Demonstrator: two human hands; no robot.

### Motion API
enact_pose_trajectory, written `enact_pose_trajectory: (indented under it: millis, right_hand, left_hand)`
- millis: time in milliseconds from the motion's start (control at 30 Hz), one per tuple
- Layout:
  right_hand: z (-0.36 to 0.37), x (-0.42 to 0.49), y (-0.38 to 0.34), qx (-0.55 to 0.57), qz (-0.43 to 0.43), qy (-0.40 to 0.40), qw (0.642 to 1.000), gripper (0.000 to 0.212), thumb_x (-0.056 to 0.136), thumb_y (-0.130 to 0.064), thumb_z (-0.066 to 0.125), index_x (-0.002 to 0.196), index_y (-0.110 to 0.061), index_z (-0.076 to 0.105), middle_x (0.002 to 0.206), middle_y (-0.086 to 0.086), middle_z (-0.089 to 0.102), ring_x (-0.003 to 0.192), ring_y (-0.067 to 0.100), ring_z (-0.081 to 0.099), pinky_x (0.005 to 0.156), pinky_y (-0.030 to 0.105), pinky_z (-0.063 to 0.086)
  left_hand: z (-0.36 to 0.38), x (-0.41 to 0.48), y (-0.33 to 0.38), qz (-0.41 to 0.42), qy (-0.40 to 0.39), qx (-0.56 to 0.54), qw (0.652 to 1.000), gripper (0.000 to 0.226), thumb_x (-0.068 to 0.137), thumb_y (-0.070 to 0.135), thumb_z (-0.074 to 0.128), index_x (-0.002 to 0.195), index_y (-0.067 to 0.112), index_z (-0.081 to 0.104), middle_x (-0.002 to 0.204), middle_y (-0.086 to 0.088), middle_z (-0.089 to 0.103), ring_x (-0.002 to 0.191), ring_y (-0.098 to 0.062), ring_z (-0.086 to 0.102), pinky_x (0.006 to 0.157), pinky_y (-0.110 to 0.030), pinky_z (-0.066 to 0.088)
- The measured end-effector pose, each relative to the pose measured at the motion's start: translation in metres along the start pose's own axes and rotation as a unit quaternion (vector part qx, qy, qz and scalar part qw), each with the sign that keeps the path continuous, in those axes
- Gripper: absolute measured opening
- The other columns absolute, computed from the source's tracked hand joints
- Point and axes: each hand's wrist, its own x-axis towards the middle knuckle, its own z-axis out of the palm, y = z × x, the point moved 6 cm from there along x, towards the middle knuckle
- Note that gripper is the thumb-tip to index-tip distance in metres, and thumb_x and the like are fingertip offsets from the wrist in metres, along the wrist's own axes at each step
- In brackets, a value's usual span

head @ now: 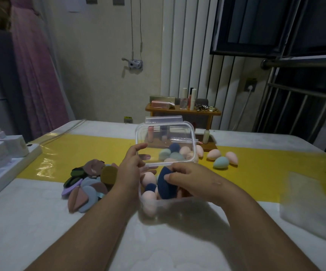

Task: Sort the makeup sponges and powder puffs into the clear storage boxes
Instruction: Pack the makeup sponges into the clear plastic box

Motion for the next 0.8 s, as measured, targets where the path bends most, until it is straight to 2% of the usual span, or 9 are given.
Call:
enact_pose_trajectory:
  millis: [100, 267, 367, 500, 567, 667, 733, 800]
  right_hand:
    - [0.006, 0.003, 0.001, -0.046, 0.017, -0.027, 0.998, 0.020, 0.096, -0.037, 0.053, 0.097, -0.021, 0.064, 0.094, 0.003, 0.063, 0.083, 0.015, 0.056, 0.078, 0.040, 0.049]
    - [0.007, 0.006, 0.004, -0.090, 0.034, -0.050, 0.994, 0.008, 0.091, -0.039, 0.063, 0.095, -0.032, 0.060, 0.094, -0.005, 0.061, 0.085, 0.013, 0.055, 0.073, 0.031, 0.046]
    - [0.008, 0.009, 0.007, -0.065, 0.045, -0.050, 0.996, 0.016, 0.086, -0.025, 0.072, 0.081, -0.032, 0.059, 0.089, -0.002, 0.062, 0.081, 0.017, 0.056, 0.067, 0.029, 0.047]
    - [0.008, 0.013, 0.011, -0.074, 0.078, -0.030, 0.994, 0.028, 0.084, -0.005, 0.064, 0.070, -0.029, 0.058, 0.083, -0.001, 0.057, 0.082, 0.022, 0.054, 0.062, 0.026, 0.047]
    - [0.009, 0.014, 0.009, -0.105, 0.087, -0.022, 0.990, 0.024, 0.087, -0.005, 0.059, 0.076, -0.025, 0.065, 0.088, 0.000, 0.058, 0.086, 0.021, 0.055, 0.064, 0.029, 0.052]
    - [0.011, 0.014, 0.009, -0.131, 0.102, -0.025, 0.986, 0.021, 0.089, -0.012, 0.059, 0.103, -0.016, 0.074, 0.105, 0.005, 0.066, 0.096, 0.021, 0.059, 0.084, 0.034, 0.056]
    - [0.010, 0.013, 0.010, -0.132, 0.102, -0.039, 0.985, 0.026, 0.087, -0.018, 0.062, 0.109, -0.017, 0.074, 0.109, 0.004, 0.068, 0.097, 0.020, 0.060, 0.087, 0.035, 0.056]
    - [0.009, 0.011, 0.010, -0.118, 0.097, -0.047, 0.987, 0.027, 0.083, -0.023, 0.062, 0.105, -0.017, 0.075, 0.108, 0.005, 0.070, 0.095, 0.020, 0.062, 0.083, 0.035, 0.056]
  left_hand:
    - [0.000, 0.000, -0.001, 0.002, 0.004, -0.004, 1.000, 0.054, 0.083, -0.002, 0.031, 0.099, 0.034, 0.069, 0.114, -0.017, 0.053, 0.097, -0.041, 0.058, 0.079, -0.049, 0.055]
    - [0.000, 0.000, 0.000, 0.003, 0.013, 0.006, 1.000, 0.052, 0.084, -0.002, 0.031, 0.102, 0.032, 0.066, 0.111, -0.013, 0.053, 0.097, -0.042, 0.058, 0.070, -0.039, 0.051]
    - [0.001, -0.002, 0.002, 0.002, 0.019, 0.008, 1.000, 0.052, 0.085, -0.003, 0.030, 0.103, 0.032, 0.065, 0.107, -0.009, 0.053, 0.094, -0.040, 0.059, 0.070, -0.039, 0.051]
    - [0.001, -0.003, 0.003, 0.003, 0.022, 0.006, 1.000, 0.053, 0.084, -0.004, 0.030, 0.103, 0.031, 0.066, 0.108, -0.011, 0.054, 0.096, -0.042, 0.059, 0.069, -0.038, 0.052]
    - [0.001, -0.004, 0.003, 0.003, 0.021, 0.008, 1.000, 0.054, 0.084, -0.003, 0.030, 0.104, 0.031, 0.066, 0.109, -0.011, 0.054, 0.099, -0.042, 0.060, 0.071, -0.039, 0.054]
    - [0.001, -0.004, 0.002, 0.000, 0.020, 0.018, 1.000, 0.054, 0.085, -0.003, 0.030, 0.103, 0.034, 0.065, 0.110, -0.009, 0.054, 0.101, -0.040, 0.061, 0.079, -0.044, 0.056]
    - [0.001, -0.003, 0.002, 0.001, 0.020, 0.022, 1.000, 0.054, 0.085, -0.002, 0.030, 0.103, 0.034, 0.066, 0.111, -0.010, 0.055, 0.101, -0.040, 0.062, 0.080, -0.045, 0.056]
    - [0.000, -0.002, 0.001, 0.002, 0.017, 0.020, 1.000, 0.055, 0.085, -0.002, 0.030, 0.104, 0.034, 0.066, 0.111, -0.012, 0.056, 0.099, -0.040, 0.064, 0.078, -0.044, 0.056]
